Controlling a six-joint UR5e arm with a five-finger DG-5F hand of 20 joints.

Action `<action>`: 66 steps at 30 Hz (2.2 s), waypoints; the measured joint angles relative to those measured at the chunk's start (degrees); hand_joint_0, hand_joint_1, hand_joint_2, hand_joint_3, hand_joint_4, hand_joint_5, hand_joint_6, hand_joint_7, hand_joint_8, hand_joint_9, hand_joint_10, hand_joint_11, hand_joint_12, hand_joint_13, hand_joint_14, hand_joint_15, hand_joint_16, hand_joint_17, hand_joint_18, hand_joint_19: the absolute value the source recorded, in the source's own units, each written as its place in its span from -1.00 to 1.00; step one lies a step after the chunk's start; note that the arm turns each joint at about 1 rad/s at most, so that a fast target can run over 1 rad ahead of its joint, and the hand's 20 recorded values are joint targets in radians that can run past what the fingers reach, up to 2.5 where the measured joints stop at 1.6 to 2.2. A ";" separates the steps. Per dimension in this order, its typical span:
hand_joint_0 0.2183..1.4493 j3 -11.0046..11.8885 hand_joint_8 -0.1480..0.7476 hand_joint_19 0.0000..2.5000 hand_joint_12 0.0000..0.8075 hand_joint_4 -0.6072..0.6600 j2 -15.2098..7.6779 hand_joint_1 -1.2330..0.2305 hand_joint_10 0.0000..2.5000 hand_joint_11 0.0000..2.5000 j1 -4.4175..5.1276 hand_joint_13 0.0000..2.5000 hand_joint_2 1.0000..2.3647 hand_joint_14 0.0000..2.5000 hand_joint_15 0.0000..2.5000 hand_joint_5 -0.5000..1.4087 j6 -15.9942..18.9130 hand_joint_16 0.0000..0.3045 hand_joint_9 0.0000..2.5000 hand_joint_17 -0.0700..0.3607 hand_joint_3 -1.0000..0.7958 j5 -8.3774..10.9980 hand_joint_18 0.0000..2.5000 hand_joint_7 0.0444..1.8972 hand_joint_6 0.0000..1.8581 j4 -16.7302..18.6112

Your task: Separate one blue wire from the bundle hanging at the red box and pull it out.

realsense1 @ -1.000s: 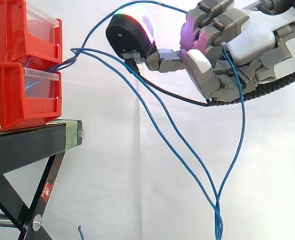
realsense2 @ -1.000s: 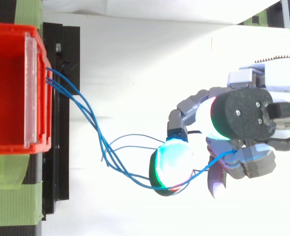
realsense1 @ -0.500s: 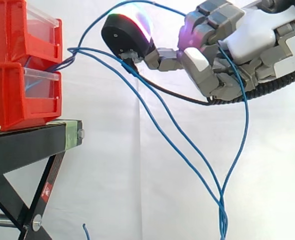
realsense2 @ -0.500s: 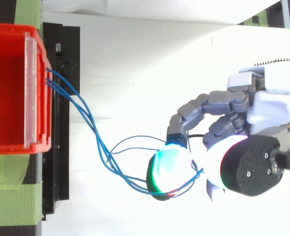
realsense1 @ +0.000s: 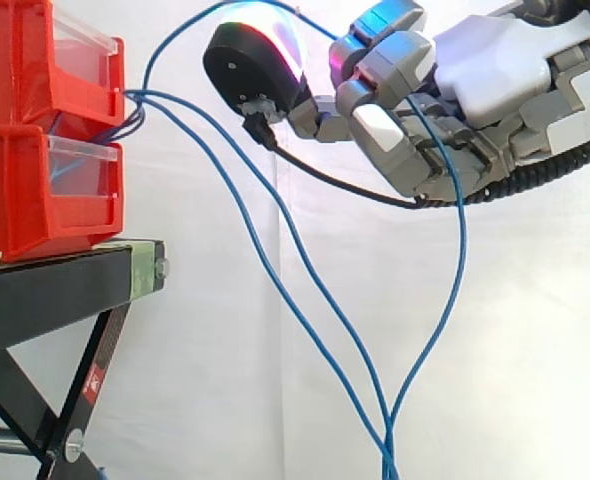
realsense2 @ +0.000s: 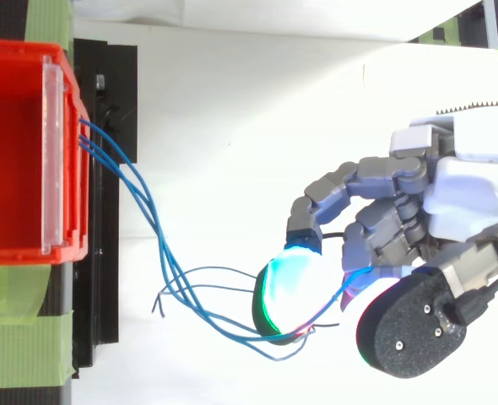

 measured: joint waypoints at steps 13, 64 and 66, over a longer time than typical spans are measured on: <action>-0.32 -0.01 -0.05 -0.46 -0.10 0.20 0.00 -0.74 -0.25 0.27 0.00 -0.44 -1.00 -0.45 0.28 -0.71 0.26 -0.67 -0.43 -0.15 -0.44 0.00 -0.33 -0.10 0.01 0.00; -0.63 0.00 0.26 -0.37 0.29 0.22 0.00 0.32 -0.03 0.01 0.19 -0.35 0.18 0.05 -0.11 -0.68 0.30 -0.54 -0.24 0.05 -0.19 0.00 -0.19 -0.10 0.02 0.26; -0.64 0.01 0.25 -0.37 0.32 0.18 0.00 0.40 -0.08 0.04 0.21 -0.35 0.22 0.05 -0.11 -0.67 0.29 -0.53 -0.23 0.07 -0.21 0.00 -0.19 -0.10 0.02 0.26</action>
